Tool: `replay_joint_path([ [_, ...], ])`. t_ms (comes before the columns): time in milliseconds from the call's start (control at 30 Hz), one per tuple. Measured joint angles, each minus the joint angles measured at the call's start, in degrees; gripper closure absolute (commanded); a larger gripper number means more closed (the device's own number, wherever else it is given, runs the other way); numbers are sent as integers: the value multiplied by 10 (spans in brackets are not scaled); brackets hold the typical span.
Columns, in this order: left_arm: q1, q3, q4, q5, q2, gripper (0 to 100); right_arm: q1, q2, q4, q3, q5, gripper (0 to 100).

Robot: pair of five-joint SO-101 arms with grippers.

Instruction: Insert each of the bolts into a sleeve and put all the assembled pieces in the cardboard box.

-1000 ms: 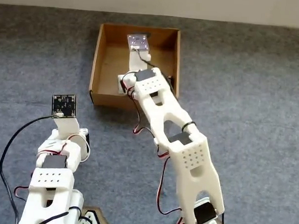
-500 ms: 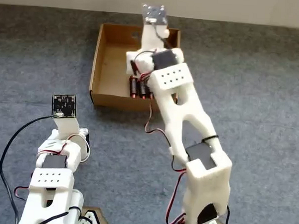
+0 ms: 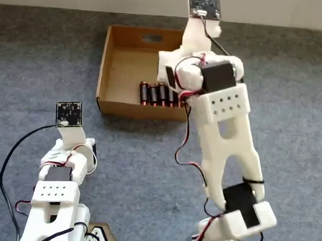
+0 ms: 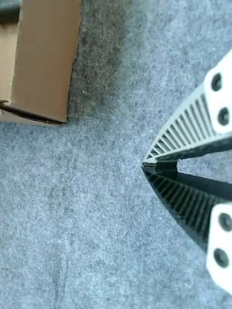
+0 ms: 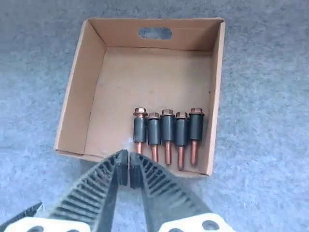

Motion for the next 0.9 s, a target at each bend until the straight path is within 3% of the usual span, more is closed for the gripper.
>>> replay_joint_path([
  [200,0,0,0,0,0,990,0,-156,-80,213,26,991],
  [500,0,0,0,0,0,991,0,-507,-335,742,32,981],
  [733,-4,0,3,0,0,992,2,-711,-383,969,32,981],
  [900,-40,-26,62,0,-19,993,2,-776,-404,1073,32,981],
])
